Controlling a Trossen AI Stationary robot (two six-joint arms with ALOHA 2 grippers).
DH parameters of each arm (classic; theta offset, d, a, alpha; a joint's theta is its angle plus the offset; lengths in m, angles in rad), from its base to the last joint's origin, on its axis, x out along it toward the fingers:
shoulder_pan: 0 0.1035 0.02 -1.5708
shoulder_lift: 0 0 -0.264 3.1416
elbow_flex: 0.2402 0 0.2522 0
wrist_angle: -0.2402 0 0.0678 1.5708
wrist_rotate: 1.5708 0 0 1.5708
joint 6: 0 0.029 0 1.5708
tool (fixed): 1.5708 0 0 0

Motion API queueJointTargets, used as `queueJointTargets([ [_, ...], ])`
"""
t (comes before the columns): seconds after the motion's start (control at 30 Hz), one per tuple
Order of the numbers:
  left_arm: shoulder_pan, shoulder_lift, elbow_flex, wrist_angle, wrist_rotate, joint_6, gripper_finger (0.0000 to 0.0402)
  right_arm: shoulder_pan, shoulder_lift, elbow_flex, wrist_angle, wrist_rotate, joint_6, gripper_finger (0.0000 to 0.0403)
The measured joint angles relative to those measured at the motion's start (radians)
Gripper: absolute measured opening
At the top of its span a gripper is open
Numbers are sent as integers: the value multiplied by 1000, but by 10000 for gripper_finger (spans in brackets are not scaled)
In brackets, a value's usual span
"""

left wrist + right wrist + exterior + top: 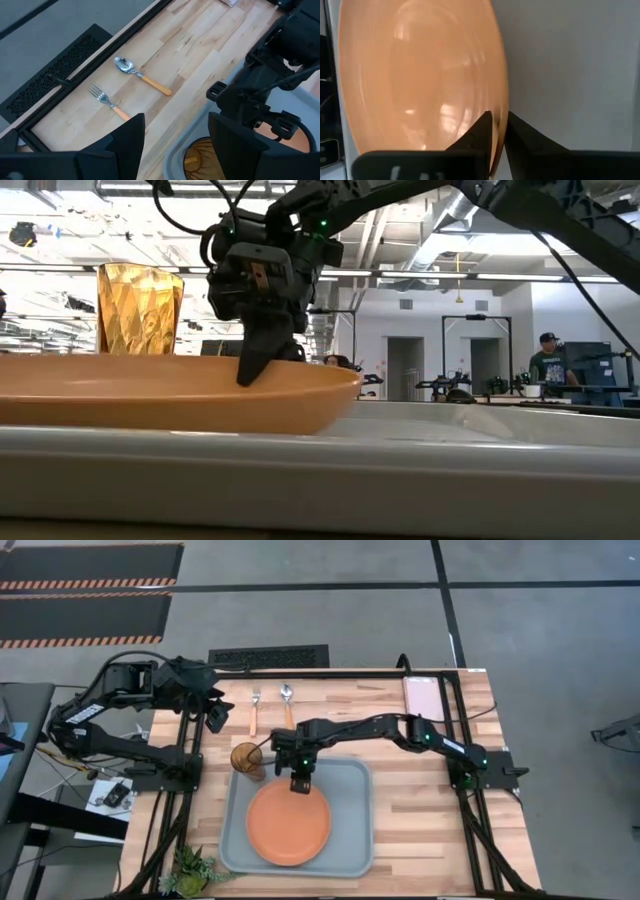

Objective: Pick and place plate/cup/fork/spoon on tray
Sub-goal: Put the orange plate on the gray serving tray to the bottom right of the brown glass

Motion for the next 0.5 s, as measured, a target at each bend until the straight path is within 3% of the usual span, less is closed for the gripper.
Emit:
queueJointTargets([
  [0.27,0,0,0,1,0,0,204,0,0,0,0,-3,-5,105],
  [0.5,0,0,0,1,0,0,204,0,0,0,1,-3,-5,183],
])
